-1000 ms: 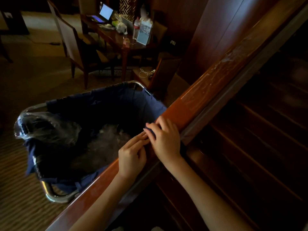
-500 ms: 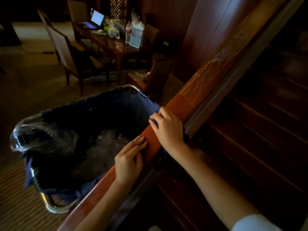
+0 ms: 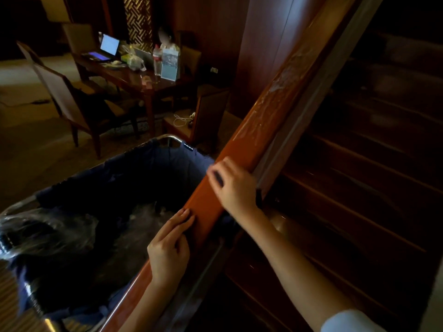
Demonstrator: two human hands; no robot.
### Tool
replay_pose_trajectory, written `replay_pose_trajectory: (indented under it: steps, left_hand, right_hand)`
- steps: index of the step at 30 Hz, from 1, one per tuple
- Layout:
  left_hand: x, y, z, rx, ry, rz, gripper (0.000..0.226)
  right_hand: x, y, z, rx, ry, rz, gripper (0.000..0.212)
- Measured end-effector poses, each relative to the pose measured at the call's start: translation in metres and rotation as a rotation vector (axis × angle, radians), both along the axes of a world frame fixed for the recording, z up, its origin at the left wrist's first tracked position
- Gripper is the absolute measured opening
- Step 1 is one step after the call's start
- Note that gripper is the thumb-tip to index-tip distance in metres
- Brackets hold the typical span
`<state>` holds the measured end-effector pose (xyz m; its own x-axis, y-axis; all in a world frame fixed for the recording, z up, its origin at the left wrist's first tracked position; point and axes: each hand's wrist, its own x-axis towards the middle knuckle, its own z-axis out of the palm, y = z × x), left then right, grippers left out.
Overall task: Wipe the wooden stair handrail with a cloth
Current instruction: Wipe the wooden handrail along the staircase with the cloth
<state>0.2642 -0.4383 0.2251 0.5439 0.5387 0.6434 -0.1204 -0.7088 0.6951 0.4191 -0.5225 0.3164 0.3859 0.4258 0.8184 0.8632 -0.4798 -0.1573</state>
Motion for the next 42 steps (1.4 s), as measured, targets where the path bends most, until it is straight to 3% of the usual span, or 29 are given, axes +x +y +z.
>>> replay_pose_trajectory:
  steps: [3, 5, 9, 17, 24, 28, 32, 34, 36, 37, 39, 42]
  left_hand:
    - [0.002, -0.001, 0.001, 0.01, 0.015, 0.006, 0.037]
    - [0.002, -0.001, -0.001, 0.006, 0.012, 0.012, 0.037]
    - [0.005, 0.0, -0.004, -0.003, 0.011, 0.016, 0.041]
    - [0.007, -0.004, 0.004, 0.029, 0.03, 0.042, 0.042]
    - [0.013, -0.006, 0.008, 0.045, 0.026, 0.048, 0.044]
    - [0.017, 0.001, 0.009, 0.043, 0.012, 0.044, 0.04]
    - [0.032, 0.006, 0.024, 0.072, 0.014, -0.064, 0.036]
    - [0.035, 0.008, 0.028, 0.099, -0.007, -0.129, 0.034]
    - [0.034, 0.01, 0.025, 0.126, -0.032, -0.15, 0.032]
    - [0.032, 0.012, 0.023, 0.124, -0.038, -0.15, 0.031]
    - [0.027, 0.018, 0.018, 0.09, -0.043, -0.159, 0.03]
    - [0.024, 0.024, 0.019, 0.069, -0.035, -0.196, 0.032]
  right_hand:
    - [0.027, -0.009, 0.012, 0.656, 0.351, -0.158, 0.011]
    - [0.009, 0.003, 0.003, 0.919, 0.521, -0.237, 0.015]
    - [-0.035, 0.008, -0.03, 0.879, 0.538, -0.195, 0.008]
    - [0.051, -0.004, 0.032, 1.017, 0.664, -0.172, 0.021]
    - [-0.034, -0.008, -0.045, 0.631, 0.477, -0.002, 0.018]
    - [0.008, 0.002, 0.0, 0.192, 0.241, -0.145, 0.012]
    - [0.048, 0.031, 0.056, -0.09, 0.285, -0.313, 0.013]
    - [0.035, 0.05, 0.049, -0.382, 0.158, -0.293, 0.016]
    - [-0.001, 0.056, 0.024, -0.567, 0.063, -0.114, 0.017]
    - [-0.018, 0.051, 0.011, -0.589, 0.061, -0.002, 0.012]
    - [-0.023, 0.034, 0.005, -0.513, 0.233, 0.125, 0.013]
    - [0.021, 0.017, 0.033, -0.309, 0.288, -0.066, 0.016]
